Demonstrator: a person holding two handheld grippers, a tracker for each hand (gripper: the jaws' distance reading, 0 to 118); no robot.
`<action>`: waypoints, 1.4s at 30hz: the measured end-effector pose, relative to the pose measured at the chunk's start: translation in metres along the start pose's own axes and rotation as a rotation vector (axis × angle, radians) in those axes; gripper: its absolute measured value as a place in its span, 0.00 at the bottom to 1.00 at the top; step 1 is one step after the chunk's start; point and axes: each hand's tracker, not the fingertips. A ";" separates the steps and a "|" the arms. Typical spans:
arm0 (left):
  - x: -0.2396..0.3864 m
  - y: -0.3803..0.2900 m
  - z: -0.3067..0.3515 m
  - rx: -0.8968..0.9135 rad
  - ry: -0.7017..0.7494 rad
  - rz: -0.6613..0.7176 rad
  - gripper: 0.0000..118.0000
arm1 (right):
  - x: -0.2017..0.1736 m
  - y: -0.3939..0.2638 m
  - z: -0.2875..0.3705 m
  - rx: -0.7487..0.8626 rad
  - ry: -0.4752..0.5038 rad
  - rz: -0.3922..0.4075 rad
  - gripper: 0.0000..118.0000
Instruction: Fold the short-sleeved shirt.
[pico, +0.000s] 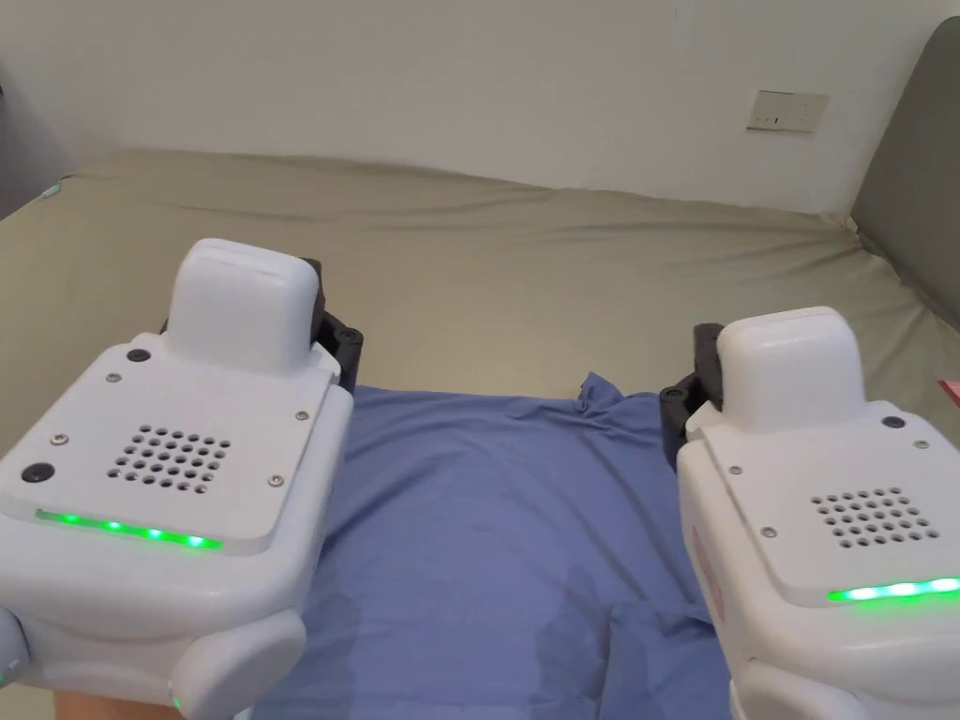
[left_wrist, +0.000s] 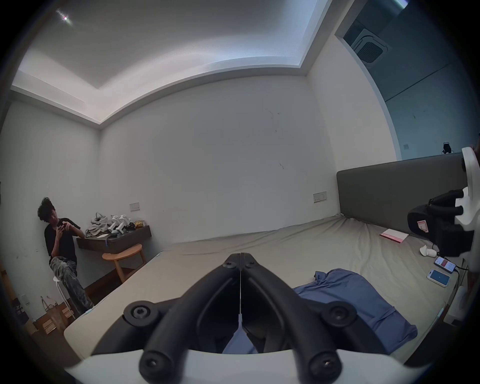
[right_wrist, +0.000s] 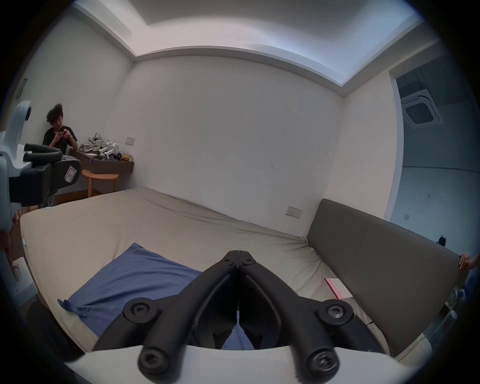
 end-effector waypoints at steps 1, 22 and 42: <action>-0.002 -0.001 -0.002 -0.008 -0.003 -0.001 0.00 | 0.002 -0.001 -0.001 -0.003 -0.001 -0.006 0.01; -0.113 -0.284 -0.022 -0.927 0.044 0.205 0.95 | 0.037 -0.067 -0.029 -0.271 0.016 -0.061 0.01; -0.122 -0.282 -0.026 -0.914 -0.001 0.276 0.03 | 0.064 -0.094 -0.040 -0.409 -0.025 -0.104 0.01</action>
